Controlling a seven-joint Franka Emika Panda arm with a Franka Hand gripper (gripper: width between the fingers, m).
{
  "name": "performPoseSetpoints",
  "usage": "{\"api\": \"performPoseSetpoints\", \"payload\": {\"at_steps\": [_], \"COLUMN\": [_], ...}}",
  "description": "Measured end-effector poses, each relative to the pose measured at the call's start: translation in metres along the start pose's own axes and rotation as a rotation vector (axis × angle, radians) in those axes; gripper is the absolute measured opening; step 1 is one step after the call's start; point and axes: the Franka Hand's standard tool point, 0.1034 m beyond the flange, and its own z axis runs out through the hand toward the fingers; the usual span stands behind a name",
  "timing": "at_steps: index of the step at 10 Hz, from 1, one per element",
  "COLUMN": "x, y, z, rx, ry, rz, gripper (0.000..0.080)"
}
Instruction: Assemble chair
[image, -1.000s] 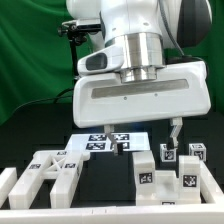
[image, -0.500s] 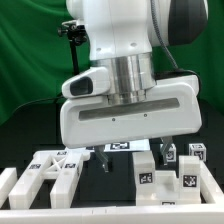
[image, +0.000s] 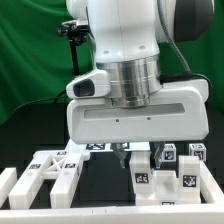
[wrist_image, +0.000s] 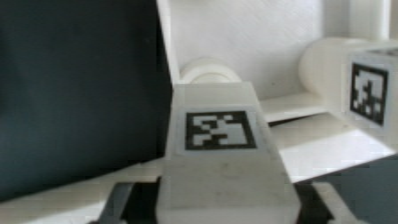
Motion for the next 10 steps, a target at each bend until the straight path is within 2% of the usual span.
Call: {"api": "performPoseSetpoints", "payload": {"at_steps": [3,4,6,8,10], "x": [0.0,0.001,-0.006,-0.006,-0.007], "y": [-0.001,-0.002,-0.008,-0.01,-0.02], "z": [0.0,0.001,0.002,0.003,0.003], "rx": [0.006,0.025,0.039,0.085,0.125], "ry": [0.0,0.034,0.024,0.034,0.062], "rz": [0.185,0.359,0.646,0.883,1.107], "gripper": [0.0286,0.0286,0.0286,0.0287,0.0287]}}
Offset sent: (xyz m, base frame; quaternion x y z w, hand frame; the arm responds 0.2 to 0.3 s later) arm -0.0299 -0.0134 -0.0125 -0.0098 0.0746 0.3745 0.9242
